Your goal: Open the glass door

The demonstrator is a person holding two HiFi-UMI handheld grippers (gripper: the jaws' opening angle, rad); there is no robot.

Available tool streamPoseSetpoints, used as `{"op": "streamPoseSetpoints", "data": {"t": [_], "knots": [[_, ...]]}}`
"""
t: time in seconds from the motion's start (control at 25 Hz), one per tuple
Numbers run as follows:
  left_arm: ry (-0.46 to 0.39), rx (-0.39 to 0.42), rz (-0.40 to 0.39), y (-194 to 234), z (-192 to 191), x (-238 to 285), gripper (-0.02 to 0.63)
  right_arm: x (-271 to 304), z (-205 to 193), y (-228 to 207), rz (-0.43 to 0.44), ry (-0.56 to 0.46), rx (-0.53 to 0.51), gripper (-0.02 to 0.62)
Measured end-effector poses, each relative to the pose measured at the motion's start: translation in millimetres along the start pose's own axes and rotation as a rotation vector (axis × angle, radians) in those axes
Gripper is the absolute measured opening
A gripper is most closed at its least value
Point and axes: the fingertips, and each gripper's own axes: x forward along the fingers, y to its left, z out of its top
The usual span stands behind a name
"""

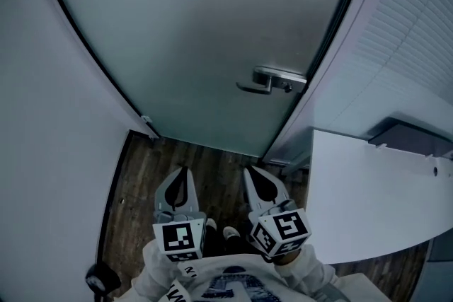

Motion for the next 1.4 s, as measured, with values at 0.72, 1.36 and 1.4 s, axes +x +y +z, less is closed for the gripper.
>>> {"op": "streamPoseSetpoints", "data": {"t": [0.72,1.36,1.4], "knots": [[-0.060,0.066,-0.407,-34,23,102,0.005,0,24,-49,-0.413,-0.084,0.007,0.003],[-0.037,0.200,-0.464,-73,27,122,0.079,-20,48,-78,-0.444,-0.142,0.002,0.003],[-0.031,0.223,-0.468,-76,26,124,0.100,-23,48,-81,-0.450,-0.142,0.005,0.003]]}}
